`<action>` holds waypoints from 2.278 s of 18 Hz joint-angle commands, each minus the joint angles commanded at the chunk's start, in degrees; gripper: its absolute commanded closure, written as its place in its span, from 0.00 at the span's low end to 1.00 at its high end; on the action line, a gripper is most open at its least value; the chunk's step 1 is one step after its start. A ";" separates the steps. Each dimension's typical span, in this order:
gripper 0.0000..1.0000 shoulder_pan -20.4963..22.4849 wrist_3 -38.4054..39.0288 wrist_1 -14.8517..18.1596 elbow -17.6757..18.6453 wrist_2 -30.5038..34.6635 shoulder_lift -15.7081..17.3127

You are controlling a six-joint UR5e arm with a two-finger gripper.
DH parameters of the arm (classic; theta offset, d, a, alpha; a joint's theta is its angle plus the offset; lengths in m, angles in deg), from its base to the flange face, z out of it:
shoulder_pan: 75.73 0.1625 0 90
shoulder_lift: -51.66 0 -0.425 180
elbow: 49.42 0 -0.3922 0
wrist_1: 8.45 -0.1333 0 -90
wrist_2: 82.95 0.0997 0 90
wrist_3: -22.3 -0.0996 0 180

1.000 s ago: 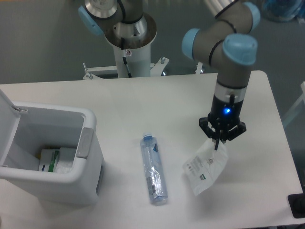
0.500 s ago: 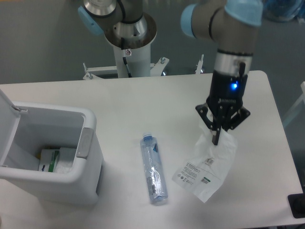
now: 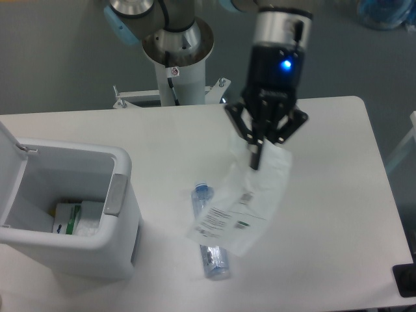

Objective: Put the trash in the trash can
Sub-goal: 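Lift the white plastic bag up off the table, then carry the bag over the white trash bin and lower it inside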

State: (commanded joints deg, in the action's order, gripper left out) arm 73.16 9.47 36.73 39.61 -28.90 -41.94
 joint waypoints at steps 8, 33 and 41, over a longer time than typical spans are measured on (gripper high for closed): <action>0.90 -0.09 0.09 0.00 -0.26 0.00 0.96; 0.91 -14.32 -33.05 -0.09 3.70 0.88 1.85; 0.90 -19.59 -32.61 -0.18 1.59 0.88 -2.80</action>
State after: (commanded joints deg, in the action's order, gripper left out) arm 53.57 -23.14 36.55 41.20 -28.02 -44.75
